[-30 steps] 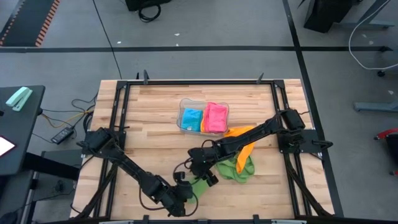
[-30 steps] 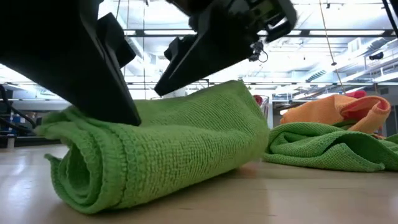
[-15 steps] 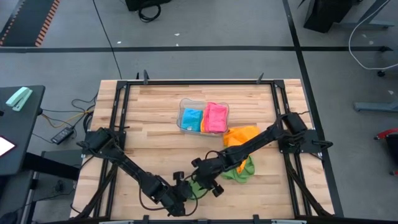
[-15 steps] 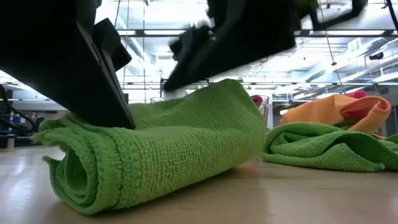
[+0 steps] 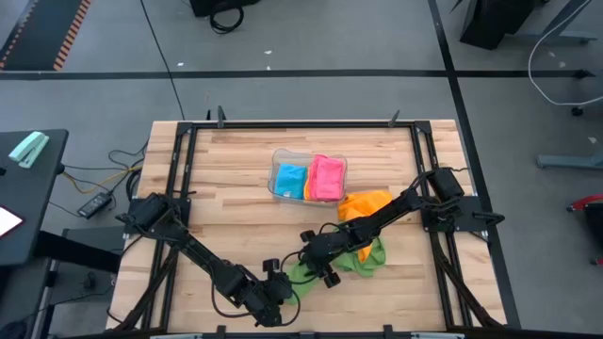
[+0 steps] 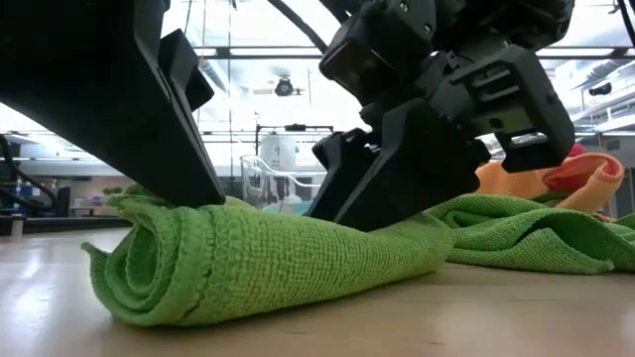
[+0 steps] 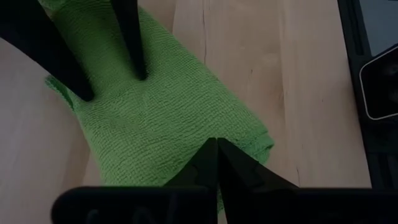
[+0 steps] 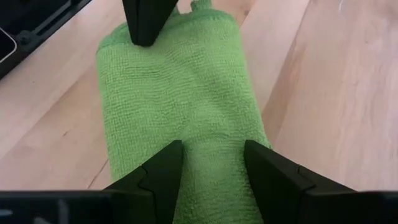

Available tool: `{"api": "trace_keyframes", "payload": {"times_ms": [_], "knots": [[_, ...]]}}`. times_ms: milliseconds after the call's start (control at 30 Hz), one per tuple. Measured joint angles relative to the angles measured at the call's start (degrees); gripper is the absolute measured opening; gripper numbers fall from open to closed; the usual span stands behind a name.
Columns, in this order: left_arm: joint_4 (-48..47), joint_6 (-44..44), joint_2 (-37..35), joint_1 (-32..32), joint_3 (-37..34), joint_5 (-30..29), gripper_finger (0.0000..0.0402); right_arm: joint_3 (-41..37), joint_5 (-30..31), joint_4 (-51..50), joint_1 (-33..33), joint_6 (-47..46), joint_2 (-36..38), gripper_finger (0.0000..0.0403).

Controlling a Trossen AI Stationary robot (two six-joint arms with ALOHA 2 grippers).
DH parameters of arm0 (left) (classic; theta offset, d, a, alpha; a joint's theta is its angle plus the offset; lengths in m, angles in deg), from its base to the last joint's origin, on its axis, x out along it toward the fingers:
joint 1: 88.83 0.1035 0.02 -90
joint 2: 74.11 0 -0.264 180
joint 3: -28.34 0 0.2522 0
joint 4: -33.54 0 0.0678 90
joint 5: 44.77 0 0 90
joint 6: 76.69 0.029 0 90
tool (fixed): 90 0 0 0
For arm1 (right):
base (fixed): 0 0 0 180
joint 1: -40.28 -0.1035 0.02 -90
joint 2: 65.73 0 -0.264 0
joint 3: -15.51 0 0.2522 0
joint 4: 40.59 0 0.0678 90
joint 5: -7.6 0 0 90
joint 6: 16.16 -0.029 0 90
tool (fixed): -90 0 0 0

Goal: Fold microfiber towels
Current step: Fold the top green microfiber cloth

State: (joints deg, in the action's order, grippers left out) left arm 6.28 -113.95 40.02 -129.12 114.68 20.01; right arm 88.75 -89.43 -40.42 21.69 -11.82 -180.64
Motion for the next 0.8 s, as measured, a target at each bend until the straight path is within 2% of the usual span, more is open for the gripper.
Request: {"api": "trace_keyframes", "payload": {"times_ms": [333,567,800], "knots": [[1.19,0.32,-0.25,-0.44,1.25,0.05,0.0022,4.34,-0.40,-2.70,0.02,-0.29,0.44,0.0183],[0.18,-1.11,-0.24,-1.21,1.22,0.17,0.0013,11.20,-0.70,-13.14,-1.28,1.25,0.46,0.0183],[0.42,-1.13,-0.24,-1.49,1.22,0.12,0.0015,8.76,-0.30,-10.81,-2.58,2.95,0.46,0.0183]]}}
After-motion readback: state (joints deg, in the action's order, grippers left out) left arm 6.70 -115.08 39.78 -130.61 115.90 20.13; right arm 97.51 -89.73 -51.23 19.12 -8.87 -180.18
